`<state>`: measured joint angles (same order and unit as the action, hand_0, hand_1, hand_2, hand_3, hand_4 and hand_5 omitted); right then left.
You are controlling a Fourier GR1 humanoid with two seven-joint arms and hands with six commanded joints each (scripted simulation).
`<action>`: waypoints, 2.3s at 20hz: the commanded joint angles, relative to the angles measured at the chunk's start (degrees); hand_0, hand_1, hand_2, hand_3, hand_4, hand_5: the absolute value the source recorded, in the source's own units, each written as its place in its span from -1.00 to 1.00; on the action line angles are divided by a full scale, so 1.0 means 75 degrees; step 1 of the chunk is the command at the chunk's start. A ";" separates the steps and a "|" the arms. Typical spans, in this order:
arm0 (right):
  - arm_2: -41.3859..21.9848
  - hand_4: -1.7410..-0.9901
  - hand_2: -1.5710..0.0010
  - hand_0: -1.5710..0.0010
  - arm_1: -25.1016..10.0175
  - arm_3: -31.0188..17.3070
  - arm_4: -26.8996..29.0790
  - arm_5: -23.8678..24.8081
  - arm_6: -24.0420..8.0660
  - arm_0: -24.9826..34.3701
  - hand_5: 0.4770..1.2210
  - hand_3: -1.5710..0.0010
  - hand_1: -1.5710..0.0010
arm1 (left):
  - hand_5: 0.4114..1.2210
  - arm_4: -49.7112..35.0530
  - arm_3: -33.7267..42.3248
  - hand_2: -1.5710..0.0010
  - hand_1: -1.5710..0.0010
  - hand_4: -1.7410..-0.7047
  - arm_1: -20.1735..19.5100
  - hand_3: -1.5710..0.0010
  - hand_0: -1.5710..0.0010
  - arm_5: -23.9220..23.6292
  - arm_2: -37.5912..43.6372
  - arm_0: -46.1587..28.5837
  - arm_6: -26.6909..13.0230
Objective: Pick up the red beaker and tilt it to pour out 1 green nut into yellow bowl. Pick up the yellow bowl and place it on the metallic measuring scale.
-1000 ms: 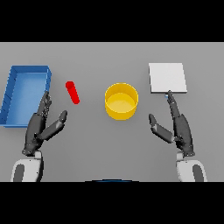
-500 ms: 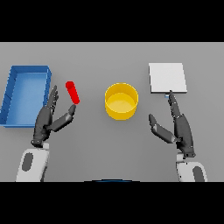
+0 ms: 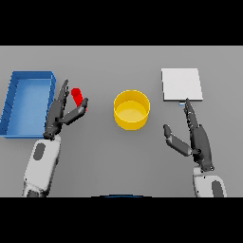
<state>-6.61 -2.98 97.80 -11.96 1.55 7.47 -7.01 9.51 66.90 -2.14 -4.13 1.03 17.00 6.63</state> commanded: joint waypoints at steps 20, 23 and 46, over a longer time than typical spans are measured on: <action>0.0043 0.34 1.00 1.00 -0.0071 0.0070 -0.0040 0.0030 -0.0118 0.0106 -0.42 1.00 1.00 | 0.54 0.0354 -0.3026 -0.37 -0.37 -0.67 0.0371 -0.13 -0.35 -0.0901 0.0618 0.2038 0.2254; 0.0055 0.36 1.00 1.00 -0.0004 -0.0109 -0.0024 0.0053 -0.0086 0.0166 -0.44 1.00 1.00 | 0.75 0.0296 -0.3298 -0.68 -0.68 -0.74 0.0427 -0.53 -0.67 -0.0975 0.0728 0.2223 0.2459; -0.0012 0.79 1.00 1.00 -0.0195 -0.0012 -0.0395 0.0145 0.0141 0.0065 -0.44 1.00 1.00 | 0.83 0.4032 -0.1183 -0.99 -0.99 -1.00 -0.1165 -0.99 -0.99 0.0299 -0.2612 0.3346 -0.0787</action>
<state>-6.68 -4.45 97.73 -14.91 2.66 8.55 -6.49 39.65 58.05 -10.82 -1.89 -18.55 42.13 0.75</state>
